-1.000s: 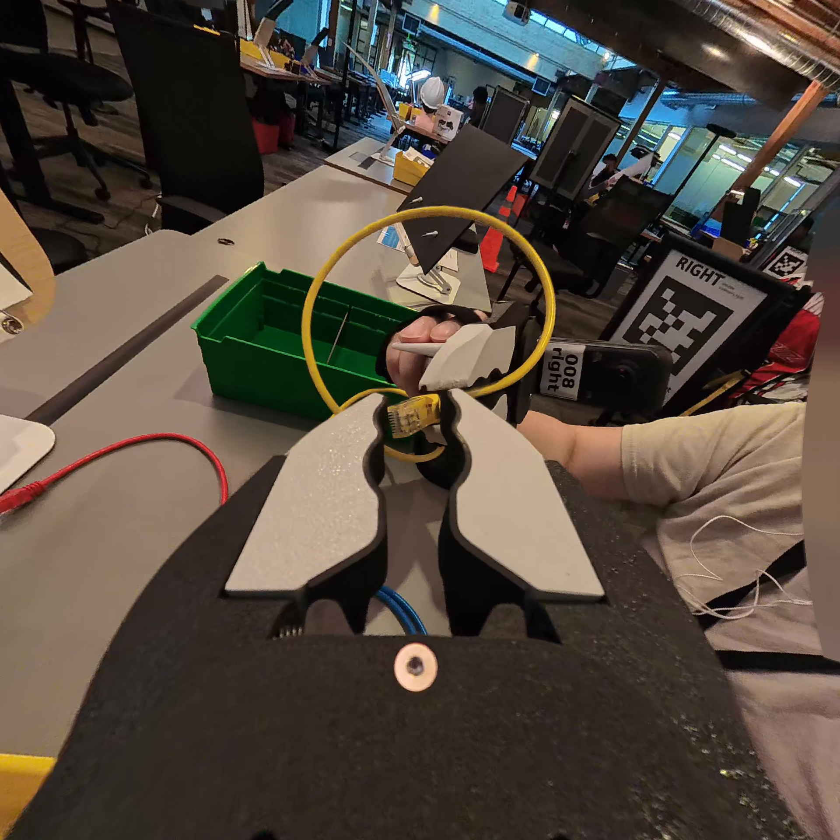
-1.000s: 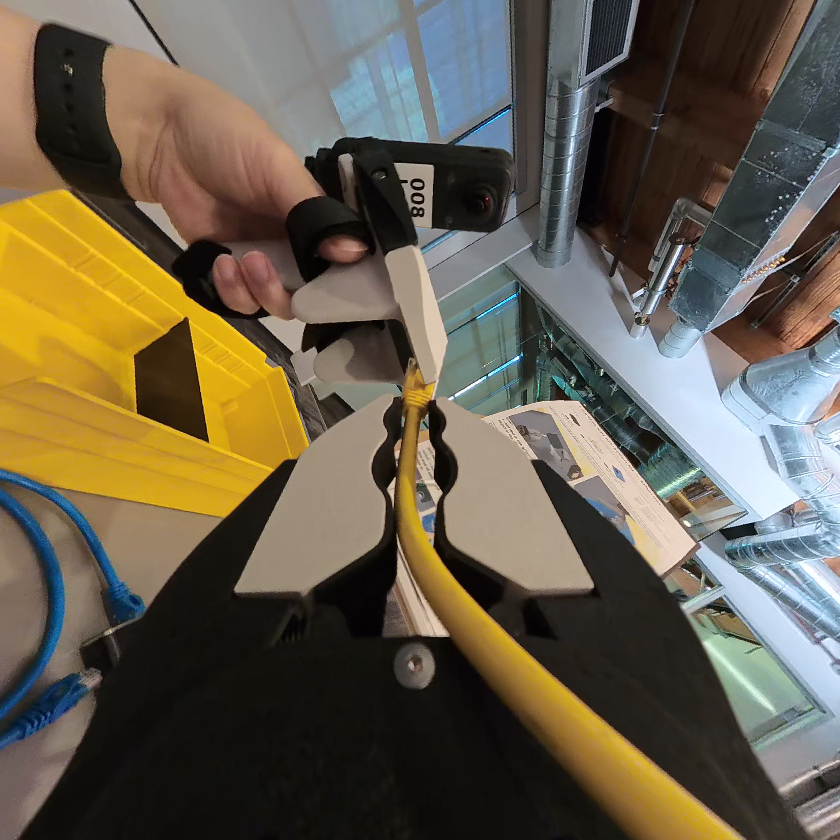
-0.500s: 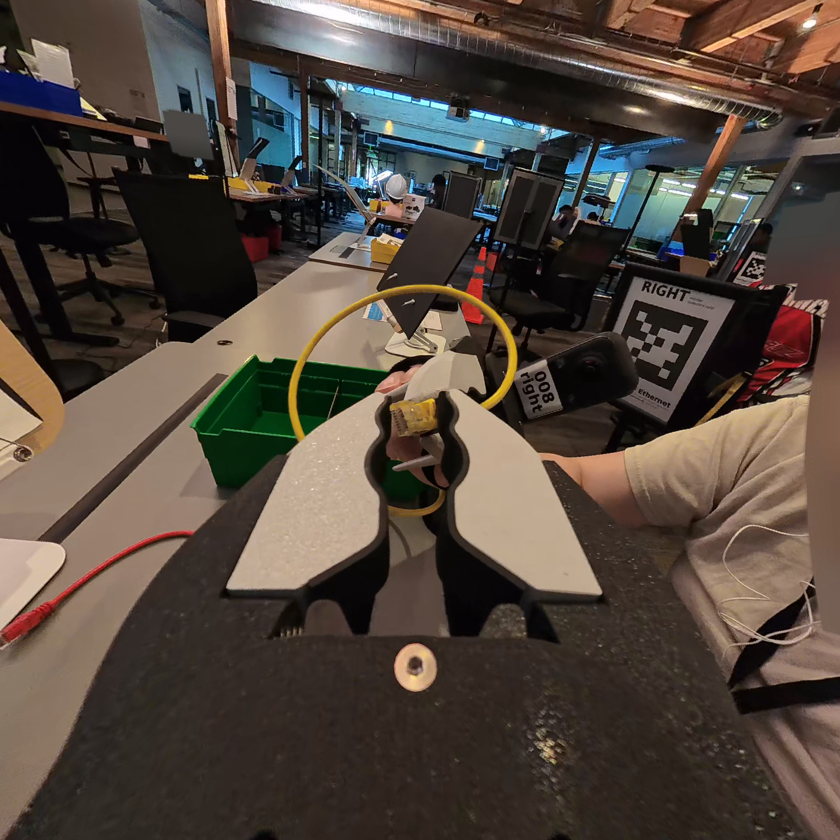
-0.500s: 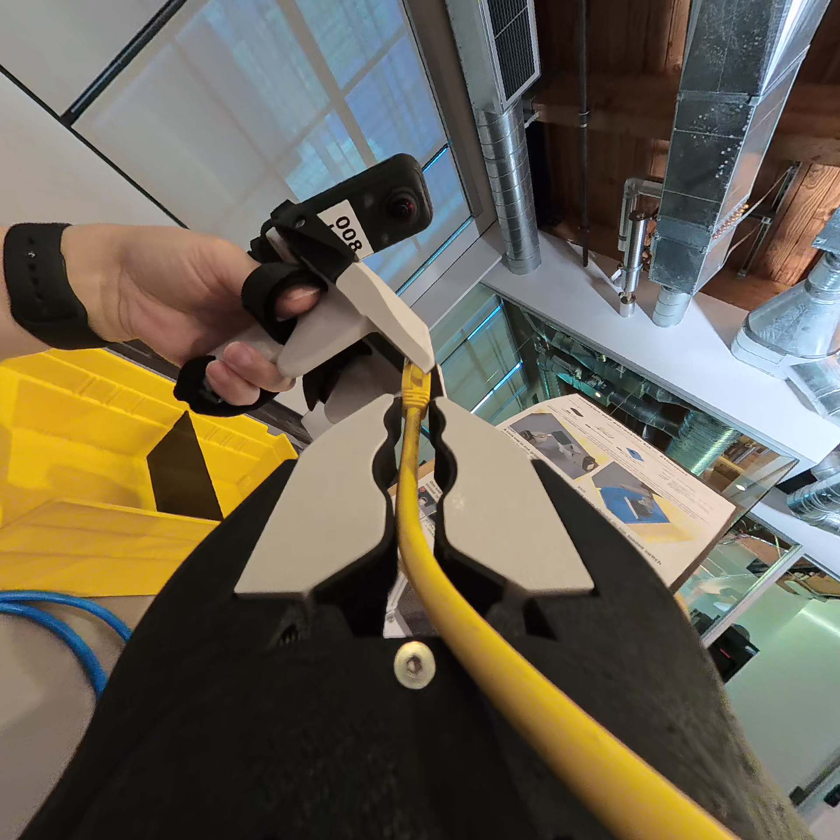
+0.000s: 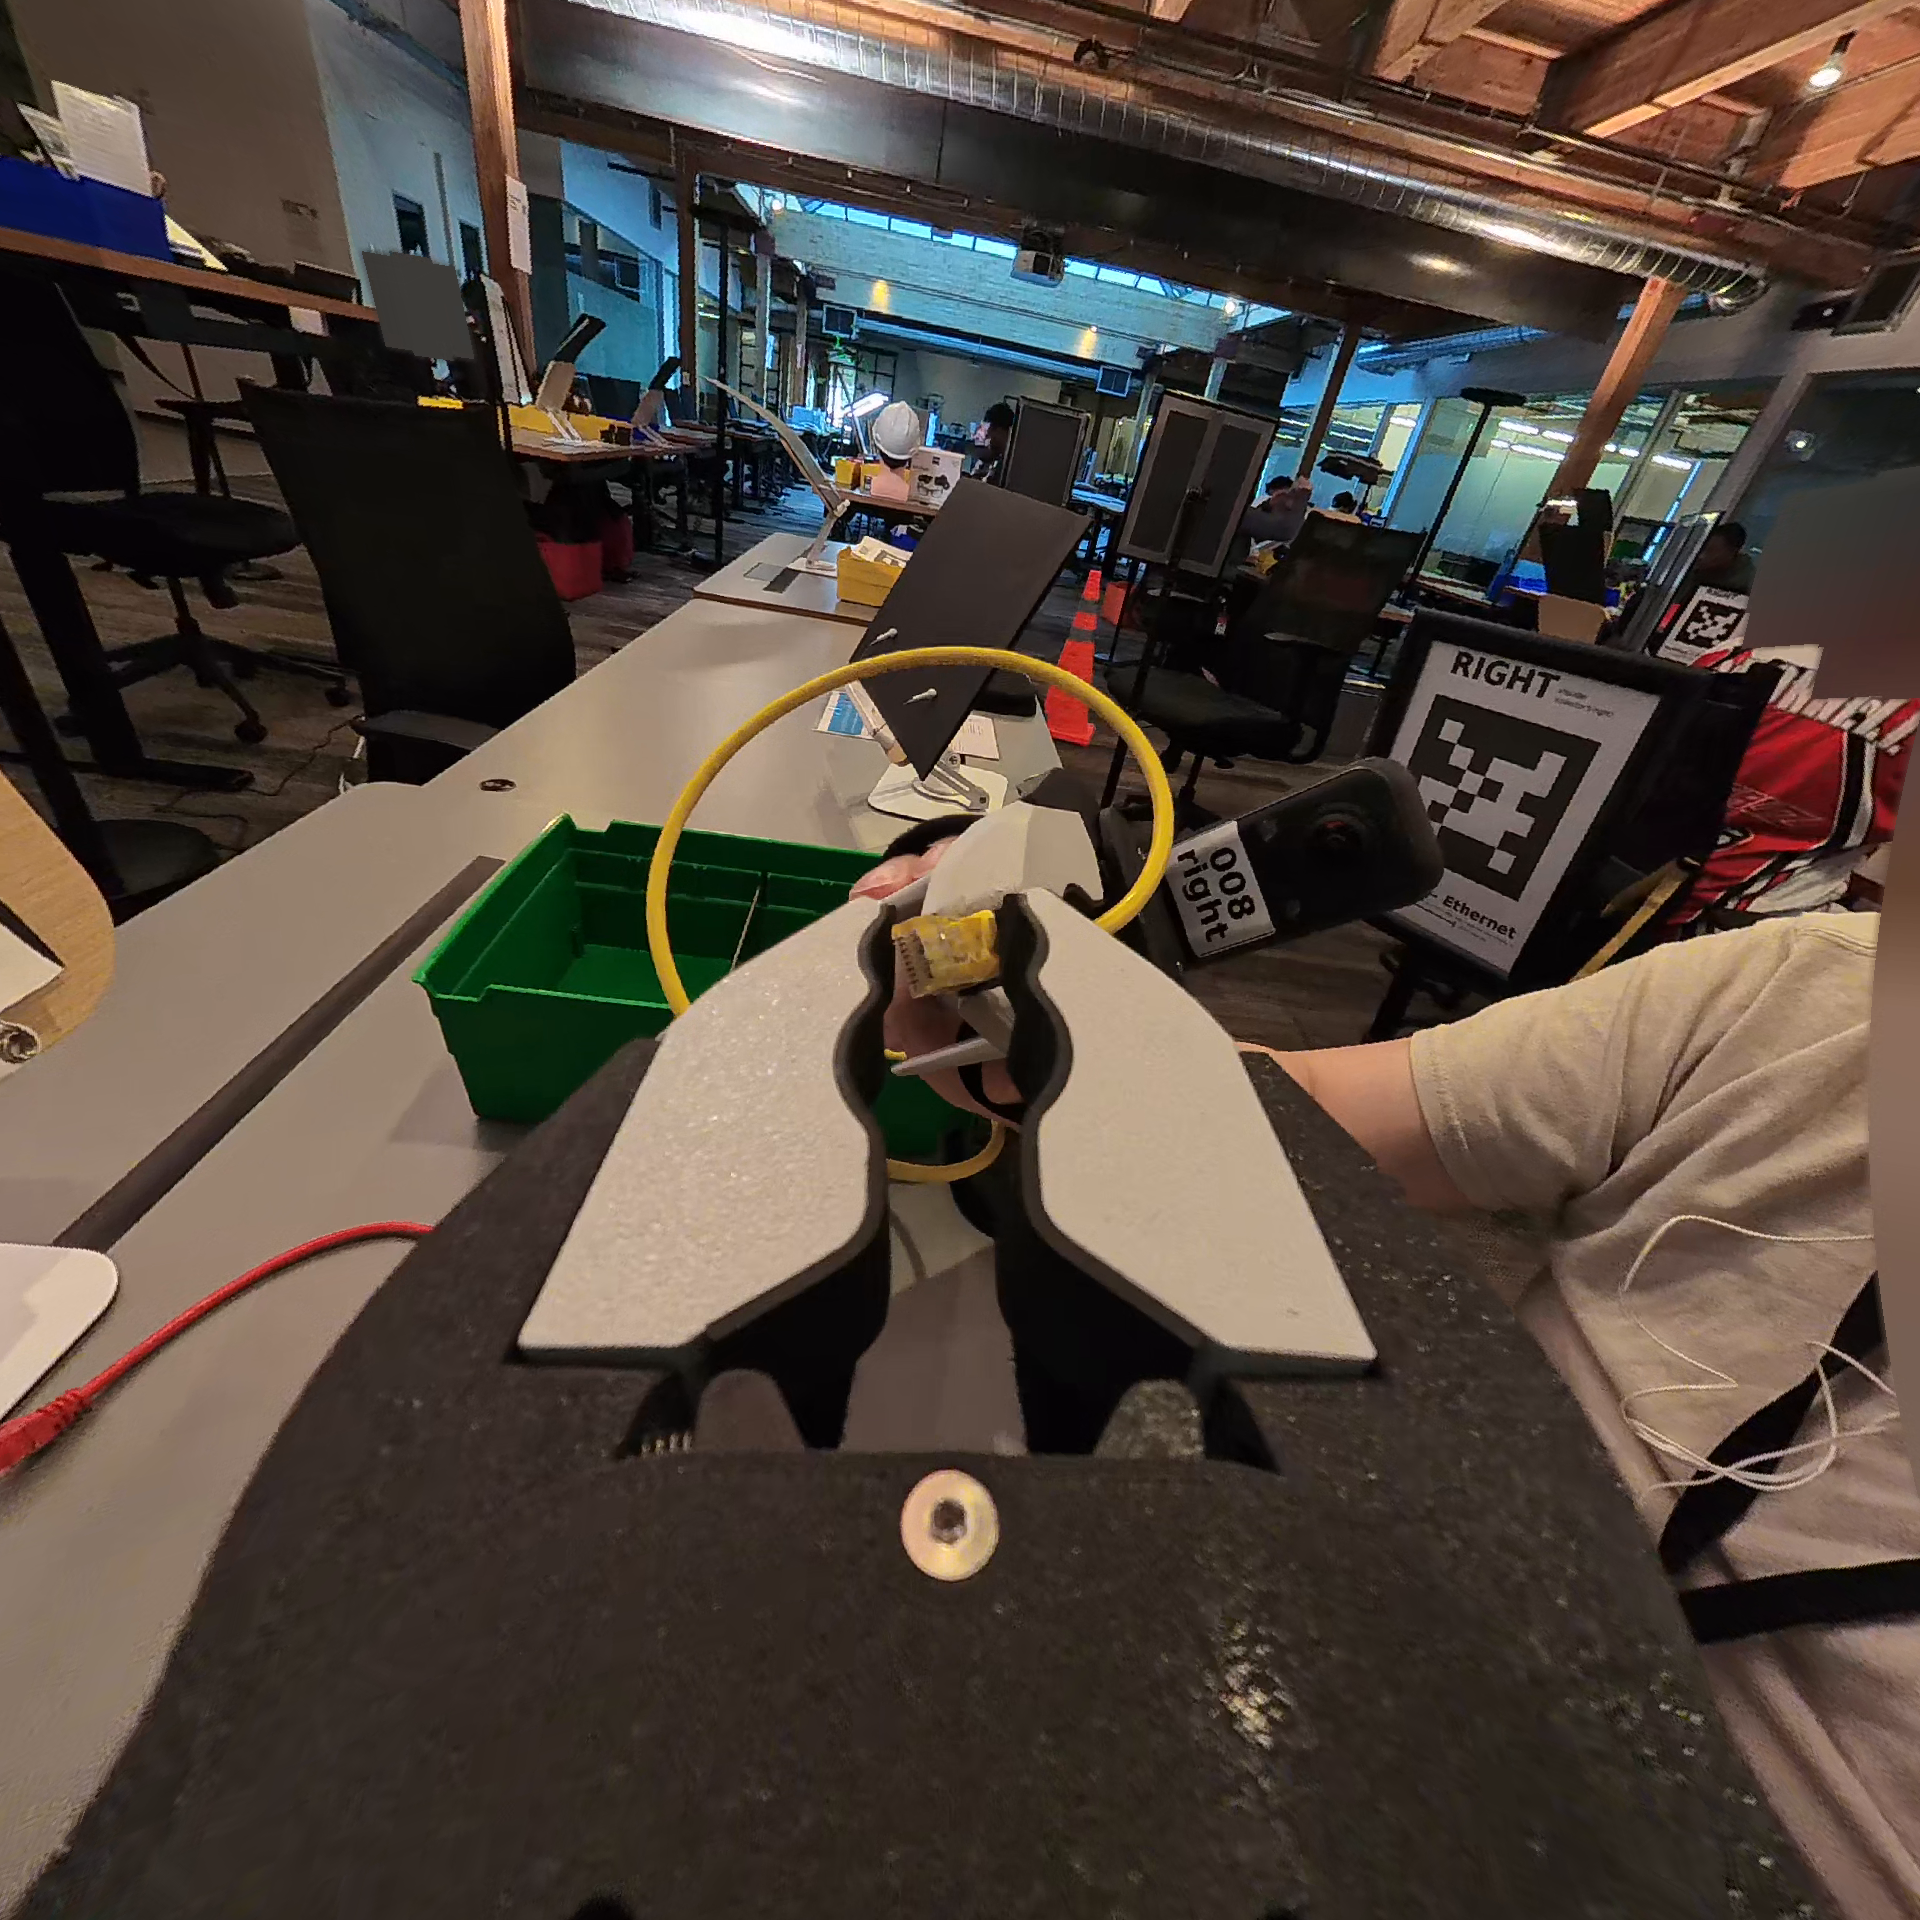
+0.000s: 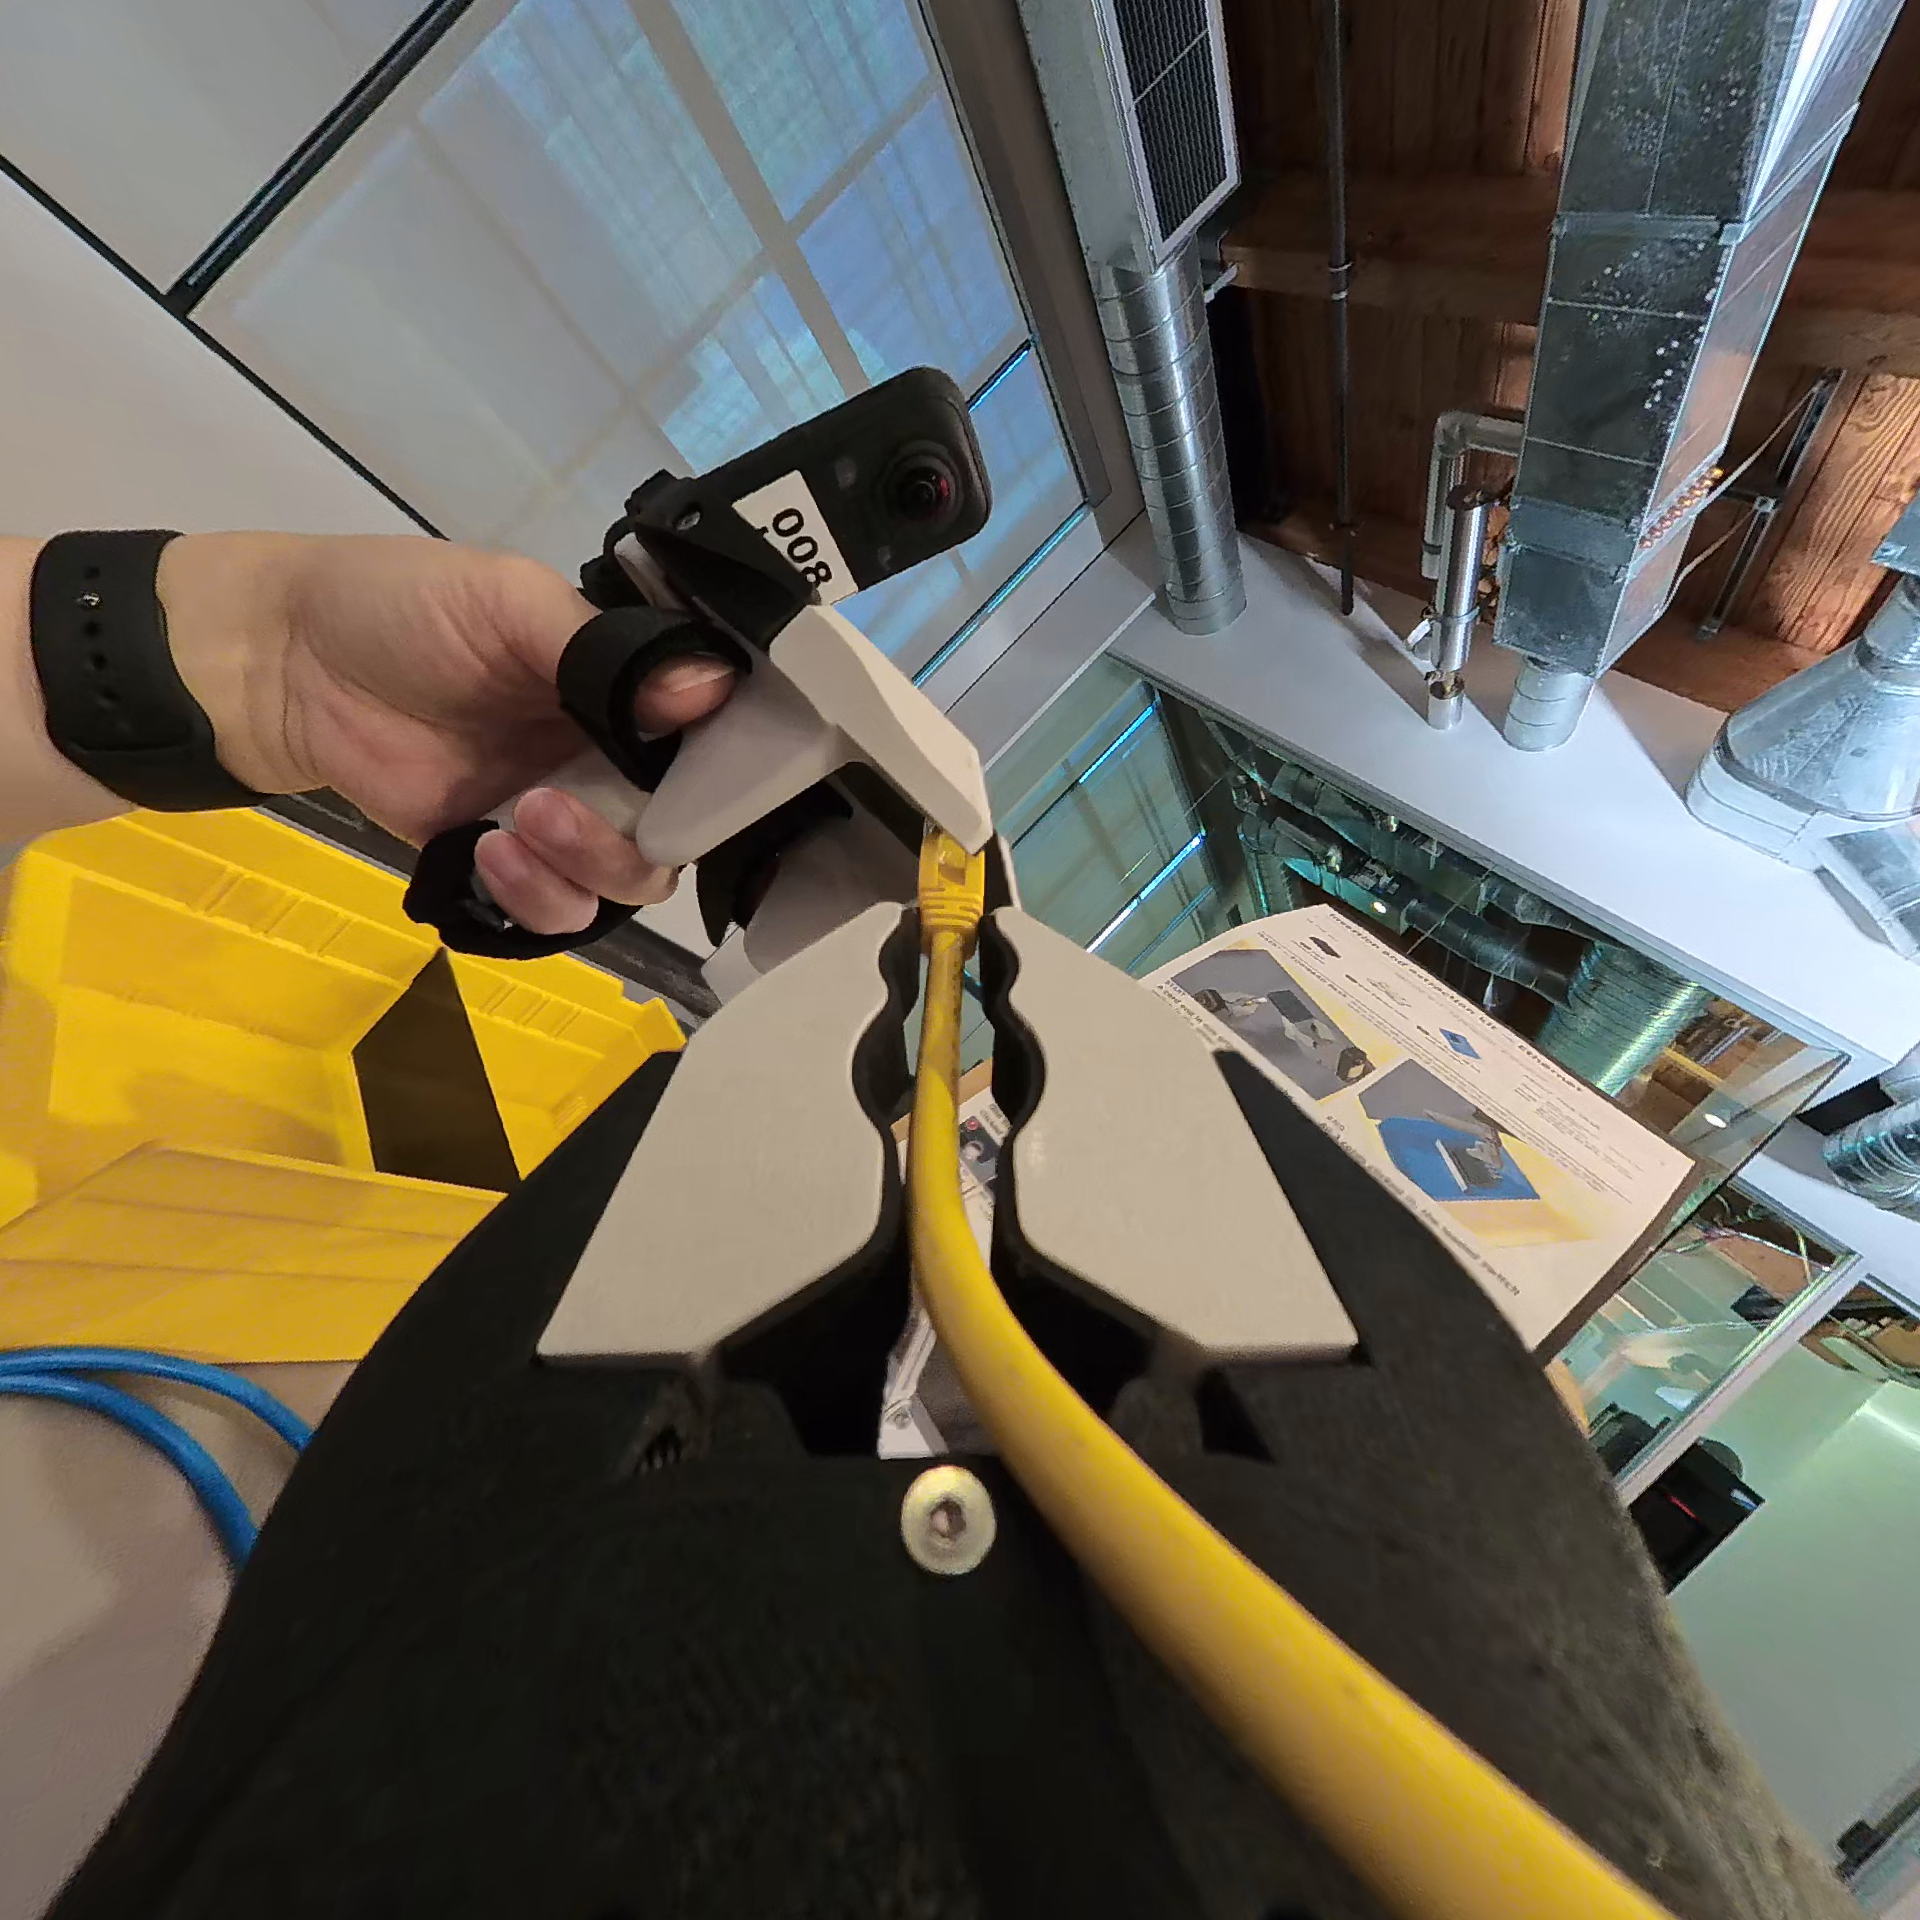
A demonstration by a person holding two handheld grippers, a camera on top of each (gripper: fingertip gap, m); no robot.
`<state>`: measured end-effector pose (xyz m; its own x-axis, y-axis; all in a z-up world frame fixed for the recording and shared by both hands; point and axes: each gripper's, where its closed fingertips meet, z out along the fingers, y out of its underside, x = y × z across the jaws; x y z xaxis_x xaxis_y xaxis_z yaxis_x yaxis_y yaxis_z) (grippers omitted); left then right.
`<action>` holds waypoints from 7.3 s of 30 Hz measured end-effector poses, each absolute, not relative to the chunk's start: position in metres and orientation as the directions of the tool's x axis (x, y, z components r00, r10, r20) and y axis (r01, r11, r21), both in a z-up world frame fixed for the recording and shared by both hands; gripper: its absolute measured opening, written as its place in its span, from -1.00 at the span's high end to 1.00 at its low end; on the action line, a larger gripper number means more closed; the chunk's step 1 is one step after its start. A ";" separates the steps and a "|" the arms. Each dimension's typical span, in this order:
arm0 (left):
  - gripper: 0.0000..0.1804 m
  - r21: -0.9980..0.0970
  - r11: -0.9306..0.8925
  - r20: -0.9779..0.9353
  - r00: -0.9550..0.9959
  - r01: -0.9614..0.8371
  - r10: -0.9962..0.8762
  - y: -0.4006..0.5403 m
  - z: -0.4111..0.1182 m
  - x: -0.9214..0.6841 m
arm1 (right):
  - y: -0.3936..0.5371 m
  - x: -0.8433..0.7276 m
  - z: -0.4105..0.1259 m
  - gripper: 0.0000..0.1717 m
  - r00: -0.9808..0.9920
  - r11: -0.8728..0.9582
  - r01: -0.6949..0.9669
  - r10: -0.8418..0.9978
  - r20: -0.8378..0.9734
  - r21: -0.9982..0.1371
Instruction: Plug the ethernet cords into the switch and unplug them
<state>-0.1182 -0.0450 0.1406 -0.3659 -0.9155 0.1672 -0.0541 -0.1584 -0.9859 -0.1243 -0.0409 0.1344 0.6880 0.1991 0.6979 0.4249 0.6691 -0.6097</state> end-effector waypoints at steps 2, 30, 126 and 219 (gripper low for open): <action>0.80 -0.985 -0.162 0.174 -0.366 -0.063 -0.914 -0.044 0.140 -0.119 | -0.040 -0.126 0.133 0.87 0.686 0.663 0.431 0.200 0.699 -0.612; 0.57 -0.685 -0.085 0.021 0.097 -0.724 -0.995 0.017 -0.023 -0.087 | -0.135 -0.079 0.196 0.87 0.511 0.715 -0.026 0.611 0.605 -0.699; 0.33 -0.719 0.316 -0.153 -0.302 -0.619 -0.941 0.021 -0.012 -0.110 | -0.123 -0.090 0.121 0.88 0.225 0.437 0.310 0.829 0.512 -0.844; 0.38 -0.726 0.004 0.156 -0.170 -0.687 -0.973 -0.002 -0.014 -0.083 | -0.091 -0.058 0.061 0.91 0.206 0.357 0.523 0.828 0.521 -0.774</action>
